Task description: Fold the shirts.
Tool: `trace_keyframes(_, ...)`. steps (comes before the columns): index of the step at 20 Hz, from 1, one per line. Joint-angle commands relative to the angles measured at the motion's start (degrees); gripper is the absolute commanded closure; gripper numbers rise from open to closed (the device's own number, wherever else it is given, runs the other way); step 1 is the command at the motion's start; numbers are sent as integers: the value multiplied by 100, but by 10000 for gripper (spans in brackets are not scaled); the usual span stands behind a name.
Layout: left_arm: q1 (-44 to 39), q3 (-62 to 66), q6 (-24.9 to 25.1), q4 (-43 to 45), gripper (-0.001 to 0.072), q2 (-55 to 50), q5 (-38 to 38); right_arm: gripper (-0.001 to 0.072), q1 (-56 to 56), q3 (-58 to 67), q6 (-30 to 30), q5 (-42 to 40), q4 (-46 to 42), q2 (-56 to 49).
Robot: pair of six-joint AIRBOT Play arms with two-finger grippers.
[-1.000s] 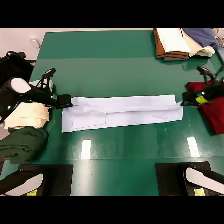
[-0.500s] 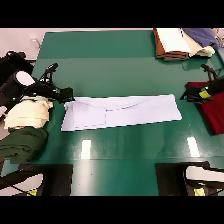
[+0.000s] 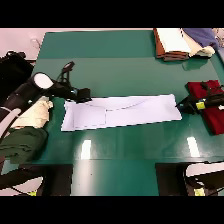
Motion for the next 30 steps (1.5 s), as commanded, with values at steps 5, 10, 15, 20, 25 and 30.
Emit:
trace_keyframes(5,-949,957,-170,-348,680,-1447,363,696,662,48,-107,-365,168,232)
trace_keyframes(10,-1305,1821,-160,-608,680,-2490,376,697,907,610,-85,76,852,1462)
trace_keyframes(15,-1460,2315,-157,-686,680,-3016,382,697,1932,1692,621,192,850,2076)
trace_keyframes(20,-1460,2400,-160,-732,680,-3163,531,697,3077,2529,1121,57,850,2133)
trace_keyframes(25,-1458,2400,-267,-710,680,-3163,824,697,3969,2809,1318,-313,855,2133)
trace_keyframes(30,-1060,2437,-310,-518,680,-2872,409,697,4577,2811,1412,-844,857,2079)
